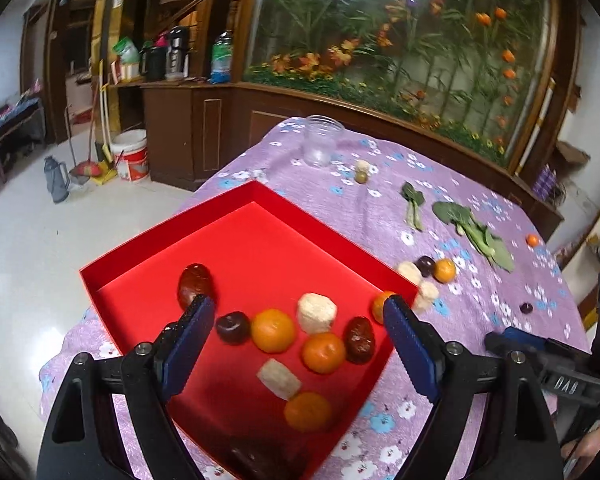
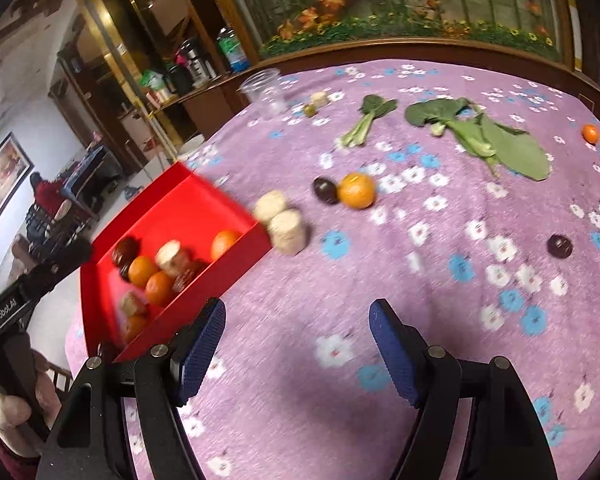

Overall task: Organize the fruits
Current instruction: 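Move both open tools back over the remaining fruit on the cloth, then grasp a dark plum with the left tool while the right tool grasps a mandarin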

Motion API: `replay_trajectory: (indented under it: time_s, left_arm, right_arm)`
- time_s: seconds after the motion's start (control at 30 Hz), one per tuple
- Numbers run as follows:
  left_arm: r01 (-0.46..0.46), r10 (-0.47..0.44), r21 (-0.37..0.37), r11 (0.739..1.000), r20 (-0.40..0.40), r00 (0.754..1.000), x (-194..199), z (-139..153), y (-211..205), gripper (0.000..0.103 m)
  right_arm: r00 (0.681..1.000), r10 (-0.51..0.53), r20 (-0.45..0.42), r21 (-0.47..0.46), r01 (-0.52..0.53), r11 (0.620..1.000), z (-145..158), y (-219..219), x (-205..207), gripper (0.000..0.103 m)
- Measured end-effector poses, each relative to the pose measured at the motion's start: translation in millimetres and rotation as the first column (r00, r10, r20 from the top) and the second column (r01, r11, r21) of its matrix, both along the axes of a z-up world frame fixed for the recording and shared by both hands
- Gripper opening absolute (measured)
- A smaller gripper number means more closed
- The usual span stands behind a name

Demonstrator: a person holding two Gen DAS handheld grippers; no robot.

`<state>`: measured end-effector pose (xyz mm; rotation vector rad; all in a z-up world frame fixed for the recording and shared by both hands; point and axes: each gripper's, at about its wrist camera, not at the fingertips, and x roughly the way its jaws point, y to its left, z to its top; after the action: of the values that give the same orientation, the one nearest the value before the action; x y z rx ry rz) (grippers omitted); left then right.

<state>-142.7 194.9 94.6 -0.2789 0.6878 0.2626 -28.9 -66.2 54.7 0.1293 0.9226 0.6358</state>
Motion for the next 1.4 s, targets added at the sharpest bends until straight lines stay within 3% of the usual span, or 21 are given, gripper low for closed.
replay_trajectory:
  time_s: [0.23,0.57,0.63,0.67,0.73,1.27,1.4]
  left_arm:
    - [0.044,-0.046,-0.048,0.998,-0.03,0.998,13.9,-16.6,2.2,0.086]
    - [0.072,-0.074,-0.055,0.996,-0.049,0.996,21.7,-25.3,3.1,0.086]
    - [0.081,-0.084,-0.056,0.995,-0.049,0.995,23.7,-26.2,0.3,0.086]
    - [0.089,-0.092,-0.056,0.994,-0.052,0.994,25.4,-26.9,-1.7,0.086]
    - [0.105,-0.108,-0.053,0.993,-0.059,0.992,28.1,-28.3,-7.0,0.086]
    - [0.189,-0.193,-0.055,0.98,-0.069,0.979,33.6,-21.5,-44.3,0.086]
    - [0.192,-0.194,-0.034,0.981,-0.073,0.978,36.1,-18.6,-51.9,0.086]
  right_arm:
    - [1.0,-0.031,0.0,-0.019,0.031,0.999,1.3,6.8,45.4,0.074]
    - [0.997,-0.069,0.023,-0.148,0.072,0.986,-26.3,42.1,113.8,0.07]
    - [0.999,-0.049,0.015,-0.16,0.051,0.986,-31.8,48.3,119.0,0.057]
    - [0.999,-0.05,0.02,-0.149,0.052,0.987,-30.6,48.0,118.9,0.055]
    - [0.999,-0.043,0.011,-0.142,0.044,0.989,-29.6,46.9,118.5,0.035]
    - [0.998,-0.047,-0.044,-0.098,0.042,0.994,-27.9,-21.9,59.7,0.035]
    - [0.999,-0.041,-0.013,-0.117,0.039,0.992,-29.9,-19.8,55.6,0.036]
